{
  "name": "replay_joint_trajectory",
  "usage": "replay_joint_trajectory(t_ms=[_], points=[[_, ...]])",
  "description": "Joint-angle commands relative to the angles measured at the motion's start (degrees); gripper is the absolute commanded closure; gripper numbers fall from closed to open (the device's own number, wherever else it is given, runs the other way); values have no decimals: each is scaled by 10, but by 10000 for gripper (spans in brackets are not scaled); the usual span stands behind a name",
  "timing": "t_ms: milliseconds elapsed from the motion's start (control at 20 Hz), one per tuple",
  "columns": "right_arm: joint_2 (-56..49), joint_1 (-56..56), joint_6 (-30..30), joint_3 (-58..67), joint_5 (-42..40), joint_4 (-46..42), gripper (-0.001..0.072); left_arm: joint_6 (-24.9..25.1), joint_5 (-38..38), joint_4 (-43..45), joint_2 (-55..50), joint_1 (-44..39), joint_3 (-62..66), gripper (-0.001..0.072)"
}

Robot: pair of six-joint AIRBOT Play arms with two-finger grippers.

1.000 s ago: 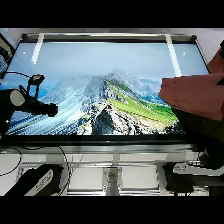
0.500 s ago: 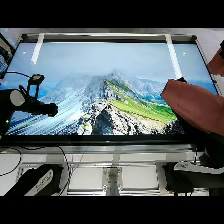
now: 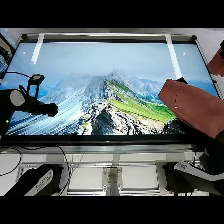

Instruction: Fold the clothes and pants, and hang the long-sleeved shirts on hangers.

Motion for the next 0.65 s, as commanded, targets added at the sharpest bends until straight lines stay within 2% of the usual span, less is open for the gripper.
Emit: replay_joint_trajectory(t_ms=[0,400,600], points=[[66,63,-64,-21,-23,120,711,0,0,0,0,0,0,177],[199,389,-92,-215,-24,71,705,0,0,0,0,0,0,177],[230,499,-91,-307,-25,68,705,0,0,0,0,0,0,177]])
